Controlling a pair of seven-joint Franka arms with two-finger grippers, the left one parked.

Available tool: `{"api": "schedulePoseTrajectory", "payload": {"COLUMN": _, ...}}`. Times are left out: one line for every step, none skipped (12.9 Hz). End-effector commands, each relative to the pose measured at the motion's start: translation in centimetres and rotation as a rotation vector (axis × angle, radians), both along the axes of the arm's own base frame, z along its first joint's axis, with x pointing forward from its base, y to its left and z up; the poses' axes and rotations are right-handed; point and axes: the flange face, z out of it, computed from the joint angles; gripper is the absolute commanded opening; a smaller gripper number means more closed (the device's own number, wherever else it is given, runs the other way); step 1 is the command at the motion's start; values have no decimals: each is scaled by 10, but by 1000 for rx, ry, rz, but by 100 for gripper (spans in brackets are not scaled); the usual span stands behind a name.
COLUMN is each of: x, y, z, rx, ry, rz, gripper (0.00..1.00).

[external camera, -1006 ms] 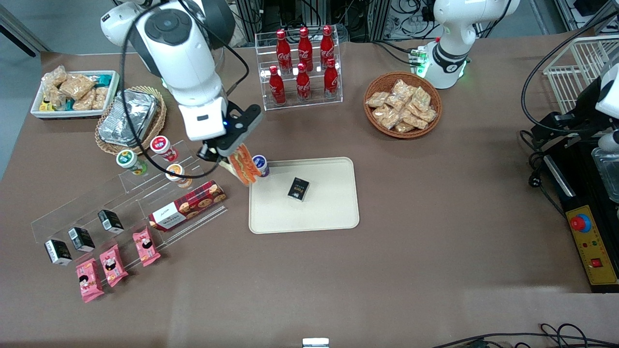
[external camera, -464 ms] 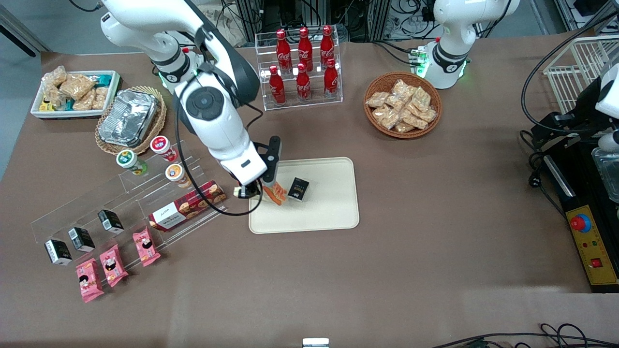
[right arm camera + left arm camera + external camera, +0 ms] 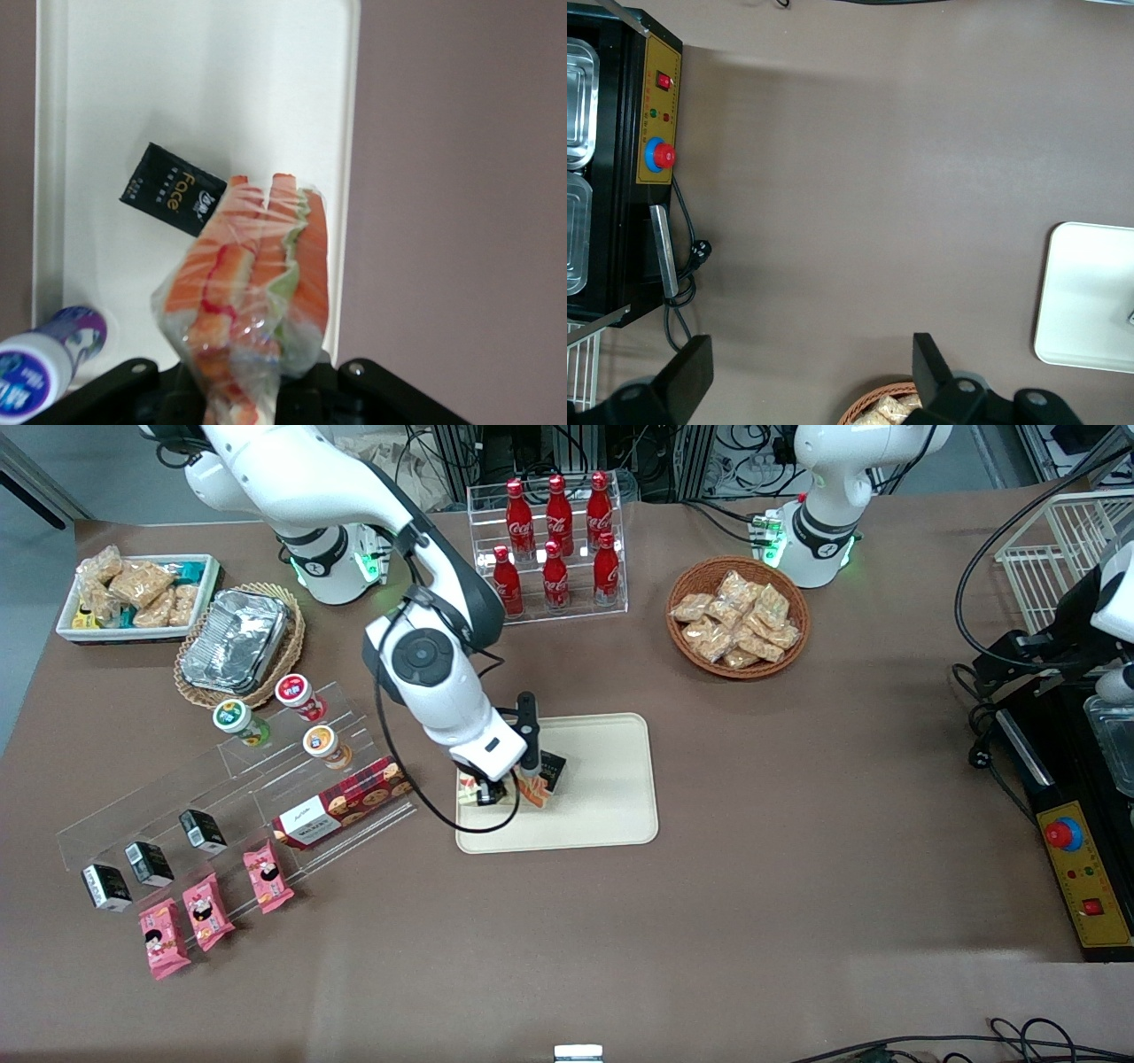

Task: Place sandwich on tray
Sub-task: 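Lower the sandwich onto the tray and open the right gripper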

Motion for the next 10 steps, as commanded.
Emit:
{"api": "schedulePoseTrajectory", "payload": {"x": 9, "y": 30, "z": -35, "rx": 12, "ry": -8, "rz": 92, "gripper": 0}}
{"api": "schedulePoseTrajectory", "payload": {"x": 14, "y": 35, "z": -46, "rx": 15, "ry": -15, "rz": 101, "gripper": 0}}
{"api": "schedulePoseTrajectory", "payload": {"x": 18, "y": 37, "z": -53, "rx": 23, "ry": -30, "rz": 103, "gripper": 0}}
{"api": "schedulePoseTrajectory", "payload": {"x": 21, "y": 39, "z": -65, "rx": 34, "ry": -49, "rz": 103, "gripper": 0}}
{"api": "schedulePoseTrajectory", "payload": {"x": 23, "y": 41, "z": -80, "rx": 46, "ry": -72, "rz": 104, "gripper": 0}}
{"api": "schedulePoseTrajectory", "payload": {"x": 26, "y": 40, "z": -95, "rx": 55, "ry": -96, "rz": 105, "gripper": 0}}
{"api": "schedulePoseTrajectory", "payload": {"x": 28, "y": 39, "z": -107, "rx": 62, "ry": -111, "rz": 104, "gripper": 0}}
{"api": "schedulePoseTrajectory", "payload": {"x": 30, "y": 39, "z": -118, "rx": 64, "ry": -117, "rz": 102, "gripper": 0}}
{"api": "schedulePoseTrajectory", "payload": {"x": 31, "y": 40, "z": -127, "rx": 62, "ry": -115, "rz": 103, "gripper": 0}}
{"api": "schedulePoseTrajectory", "payload": {"x": 33, "y": 43, "z": -130, "rx": 63, "ry": -117, "rz": 108, "gripper": 0}}
